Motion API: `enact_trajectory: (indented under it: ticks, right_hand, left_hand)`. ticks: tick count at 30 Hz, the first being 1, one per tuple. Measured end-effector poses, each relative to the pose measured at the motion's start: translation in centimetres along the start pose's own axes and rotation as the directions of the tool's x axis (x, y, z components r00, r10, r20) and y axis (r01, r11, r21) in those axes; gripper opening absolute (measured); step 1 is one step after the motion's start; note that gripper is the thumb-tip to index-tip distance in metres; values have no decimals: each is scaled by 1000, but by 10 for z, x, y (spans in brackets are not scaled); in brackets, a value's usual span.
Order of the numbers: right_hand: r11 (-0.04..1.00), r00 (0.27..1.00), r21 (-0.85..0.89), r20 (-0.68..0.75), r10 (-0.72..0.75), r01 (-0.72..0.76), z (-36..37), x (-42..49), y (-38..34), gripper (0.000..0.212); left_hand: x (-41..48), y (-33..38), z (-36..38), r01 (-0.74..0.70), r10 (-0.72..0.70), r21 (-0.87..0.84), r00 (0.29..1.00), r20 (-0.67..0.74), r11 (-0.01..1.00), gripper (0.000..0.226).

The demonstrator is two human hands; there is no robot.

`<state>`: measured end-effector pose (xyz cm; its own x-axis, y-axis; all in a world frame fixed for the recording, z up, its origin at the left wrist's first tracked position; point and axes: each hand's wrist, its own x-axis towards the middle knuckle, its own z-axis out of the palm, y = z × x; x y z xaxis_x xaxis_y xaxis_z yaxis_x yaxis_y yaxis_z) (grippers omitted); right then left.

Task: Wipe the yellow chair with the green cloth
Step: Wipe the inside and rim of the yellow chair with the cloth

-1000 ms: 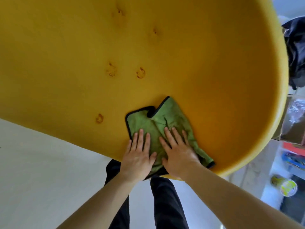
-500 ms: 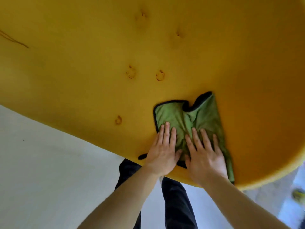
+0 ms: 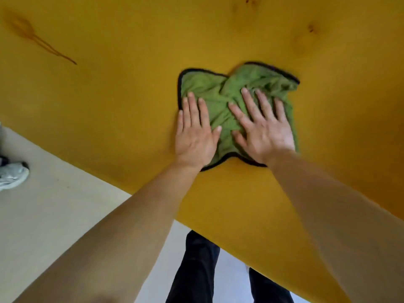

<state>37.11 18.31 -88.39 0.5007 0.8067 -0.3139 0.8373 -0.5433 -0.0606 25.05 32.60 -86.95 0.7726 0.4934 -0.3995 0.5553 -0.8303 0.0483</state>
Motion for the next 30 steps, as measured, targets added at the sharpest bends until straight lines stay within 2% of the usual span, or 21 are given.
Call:
enact_trajectory:
  ticks: [2,4,6,8,10,13,16,17,19,21,24,26,27,30]
  right_hand:
    - [996,990,-23,-115,81,-84,-7,26,19,69]
    - [994,983,-3,-151,106,-108,-1,24,17,68]
    - [986,983,67,-94,160,-154,7,-2,-9,67]
    - [975,982,118,47,184,-189,16,-41,-50,68]
    - [981,980,149,176,94,-121,22,-78,-94,69]
    - [981,966,191,242,-92,46,27,-94,-127,70]
    - [958,933,145,232,-274,246,21,-54,-104,73]
    - [955,935,109,202,-291,274,18,-32,-90,74]
    - [972,969,27,79,-234,233,7,20,-56,75]
    - [992,993,-48,-12,-121,121,-7,57,-27,74]
    - [999,997,-4,-63,48,-48,-10,49,-12,70]
    - [990,991,43,-3,135,-135,1,2,-29,68]
    - [991,991,47,55,125,-128,6,-28,-42,69]
    - [994,976,110,214,-37,14,13,-86,-67,71]
  left_hand:
    - [53,14,-15,-38,35,-33,996,-84,999,79]
    - [71,26,-17,-54,51,-22,991,-120,998,79]
    - [47,22,-4,-117,118,11,990,-79,993,78]
    - [-10,0,13,-179,178,28,984,22,984,77]
    - [-71,-35,26,-147,144,14,984,106,989,77]
    - [-116,-73,30,-28,20,45,987,159,999,78]
    - [-80,-75,20,13,-23,79,991,135,997,82]
    - [-55,-71,15,-5,-4,82,994,107,997,81]
    - [7,-61,0,-24,23,69,1000,6,997,78]
    - [62,-44,-14,0,4,38,994,-105,999,76]
    - [72,-10,-11,-57,55,-7,986,-158,998,71]
    - [26,1,7,-190,189,2,979,-81,982,69]
    - [-2,-1,14,-245,245,5,969,-33,970,68]
    - [-68,-28,32,-301,300,6,950,84,953,70]
